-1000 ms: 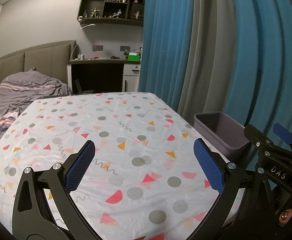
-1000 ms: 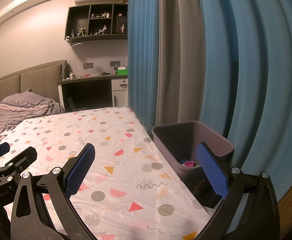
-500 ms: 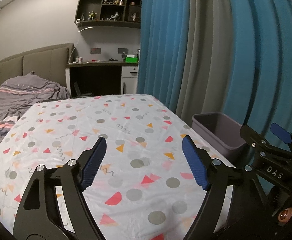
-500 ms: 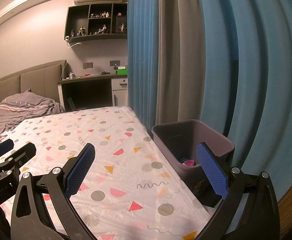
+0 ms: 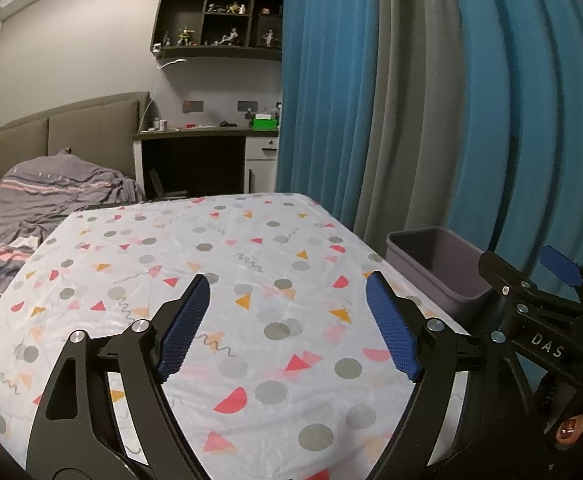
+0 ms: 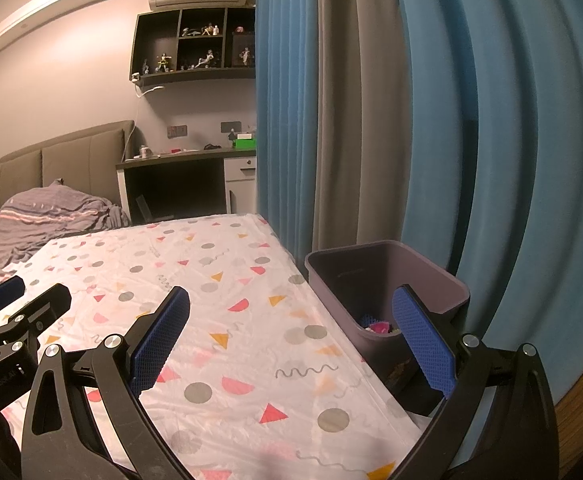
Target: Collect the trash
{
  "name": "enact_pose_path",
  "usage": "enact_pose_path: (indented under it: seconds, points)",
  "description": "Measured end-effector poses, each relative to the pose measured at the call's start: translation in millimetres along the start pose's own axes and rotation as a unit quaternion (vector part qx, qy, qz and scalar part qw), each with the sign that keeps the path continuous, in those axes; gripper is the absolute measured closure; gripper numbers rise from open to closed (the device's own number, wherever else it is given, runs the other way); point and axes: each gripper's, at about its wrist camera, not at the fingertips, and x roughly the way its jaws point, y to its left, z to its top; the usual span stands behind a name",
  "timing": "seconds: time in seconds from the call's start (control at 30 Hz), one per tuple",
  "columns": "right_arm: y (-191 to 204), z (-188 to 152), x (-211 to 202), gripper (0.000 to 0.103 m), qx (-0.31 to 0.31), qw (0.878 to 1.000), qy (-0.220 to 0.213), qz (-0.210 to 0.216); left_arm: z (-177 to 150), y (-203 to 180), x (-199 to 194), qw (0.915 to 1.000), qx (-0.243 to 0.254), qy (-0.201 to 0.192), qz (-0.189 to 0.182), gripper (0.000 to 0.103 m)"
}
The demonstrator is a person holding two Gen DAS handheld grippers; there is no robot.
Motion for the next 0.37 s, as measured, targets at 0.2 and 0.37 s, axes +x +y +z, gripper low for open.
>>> enact_pose_path:
  seconds: [0.2,0.37]
  points:
    - [3.7,3.0,-2.9,0.006,0.001,1.000,-0.004,0.001,3.1,2.3,-1.1,0.9999,0.004,-0.003,0.010,0.014]
    - [6.3,8.9,-2.1,0.006,0.004,1.000,-0.008,-0.001,3.7,4.9,-1.3,1.0000,-0.001,-0.001,0.005,0.009]
